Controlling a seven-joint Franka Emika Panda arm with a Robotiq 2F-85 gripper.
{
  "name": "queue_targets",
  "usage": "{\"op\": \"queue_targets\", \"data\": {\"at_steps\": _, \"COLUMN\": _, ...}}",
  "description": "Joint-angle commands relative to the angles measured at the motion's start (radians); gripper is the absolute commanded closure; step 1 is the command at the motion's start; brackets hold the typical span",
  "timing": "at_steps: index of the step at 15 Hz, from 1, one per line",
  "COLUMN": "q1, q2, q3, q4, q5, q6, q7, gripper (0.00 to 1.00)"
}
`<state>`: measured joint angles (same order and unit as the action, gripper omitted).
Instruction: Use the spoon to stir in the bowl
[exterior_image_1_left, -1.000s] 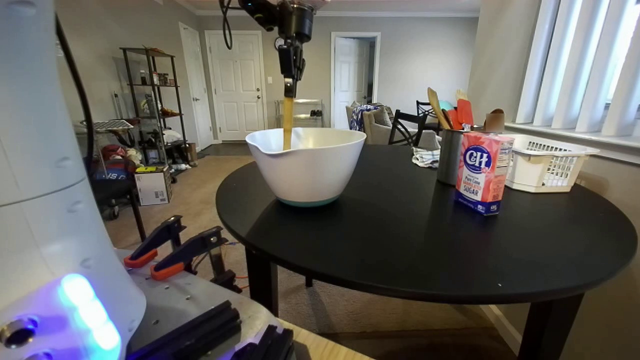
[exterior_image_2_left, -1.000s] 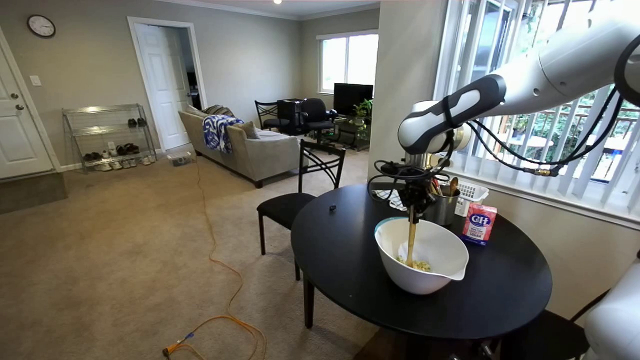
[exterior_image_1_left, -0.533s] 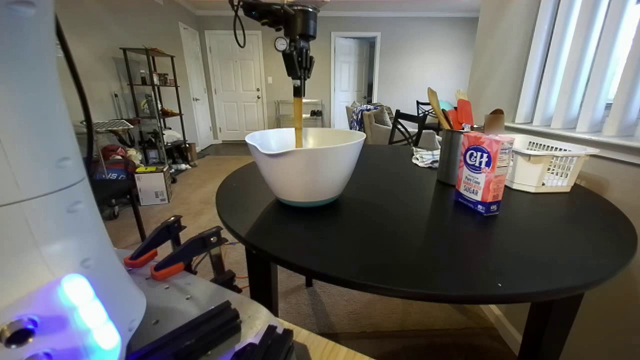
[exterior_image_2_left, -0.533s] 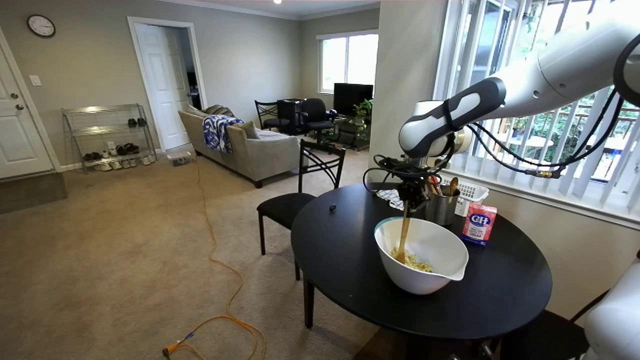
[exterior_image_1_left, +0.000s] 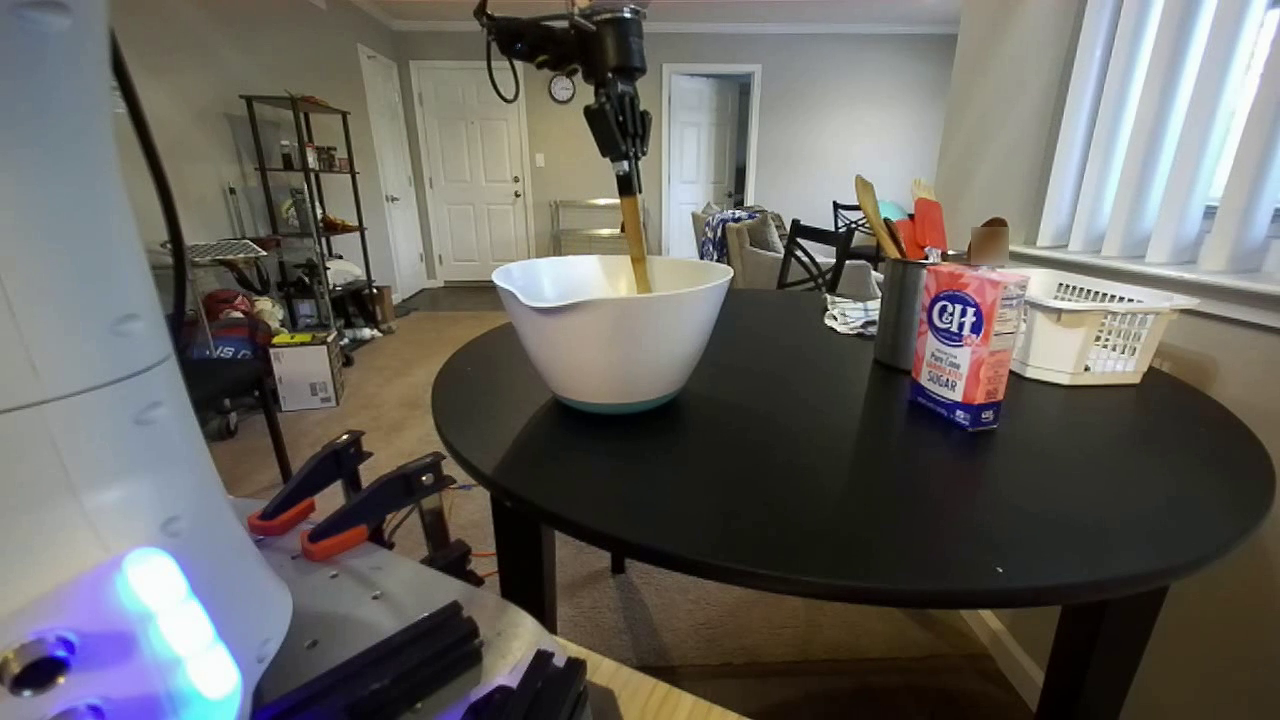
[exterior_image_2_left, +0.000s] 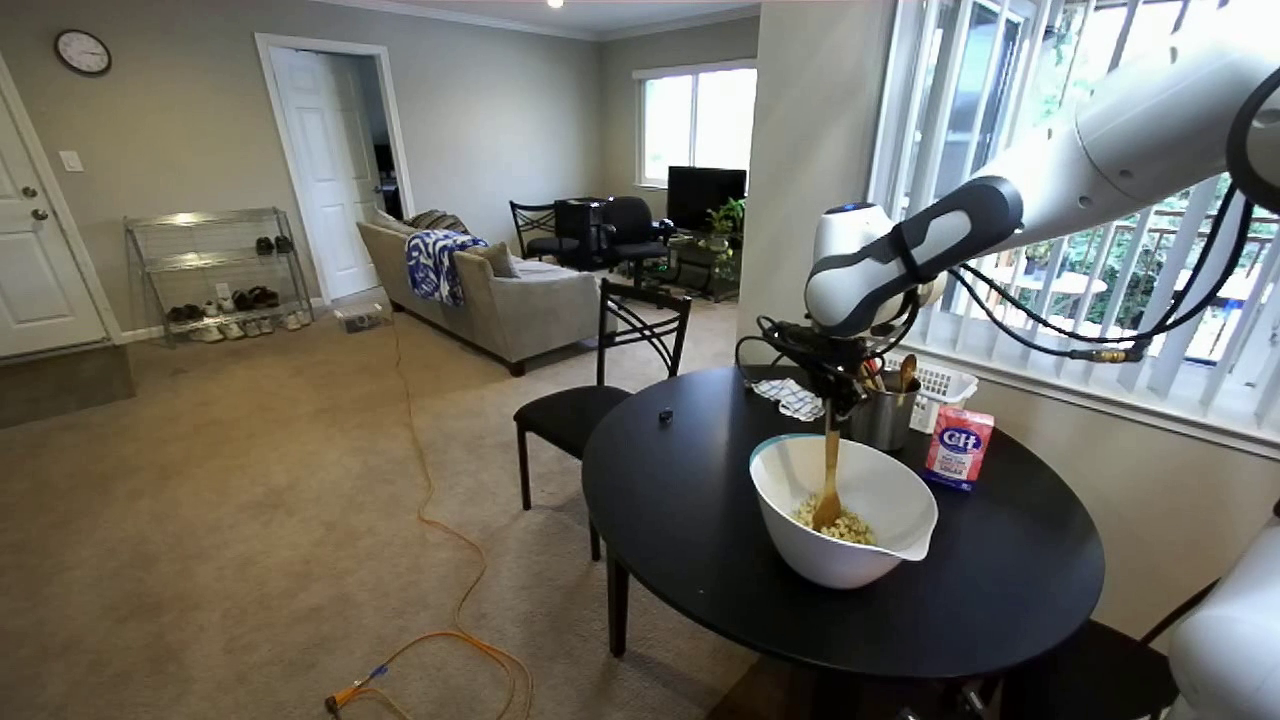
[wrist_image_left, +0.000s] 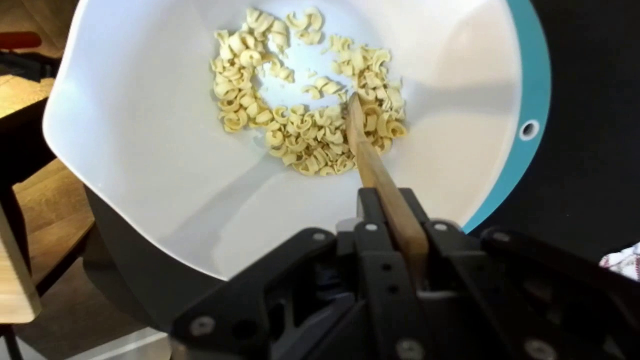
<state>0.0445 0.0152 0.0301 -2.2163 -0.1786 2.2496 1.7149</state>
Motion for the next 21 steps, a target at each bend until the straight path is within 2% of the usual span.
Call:
{"op": "queue_targets", "data": {"at_steps": 1, "q1": -0.002, "q2": 0.011, "q3": -0.001, "q4": -0.003, "q5": -0.063, "q6": -0.105, "q7": -0.015, "gripper": 0.97}}
{"op": "queue_targets", "data": {"at_steps": 6, "q1": 0.003, "q2": 0.025, "q3": 0.010, "q4": 0.015, "q5": -0.059, "q6": -0.244, "q7": -0.094, "gripper": 0.97}}
{"op": "queue_targets", "data": {"at_steps": 11, "q1": 0.012, "q2": 0.039, "q3": 0.018, "q4": 0.036, "q5": 0.104, "q6": -0.268, "q7": -0.301, "gripper": 0.97}}
{"op": "queue_targets", "data": {"at_steps": 14, "q1": 0.014, "q2": 0.045, "q3": 0.020, "q4": 0.055, "q5": 0.201, "q6": -0.298, "q7": -0.366, "gripper": 0.97}}
{"op": "queue_targets", "data": {"at_steps": 18, "q1": 0.017, "q2": 0.048, "q3": 0.020, "q4": 0.062, "q5": 0.255, "q6": -0.272, "q7": -0.328, "gripper": 0.97}}
{"op": "queue_targets", "data": {"at_steps": 21, "q1": 0.019, "q2": 0.039, "q3": 0.019, "q4": 0.046, "q5": 0.256, "q6": -0.196, "q7": -0.268, "gripper": 0.97}}
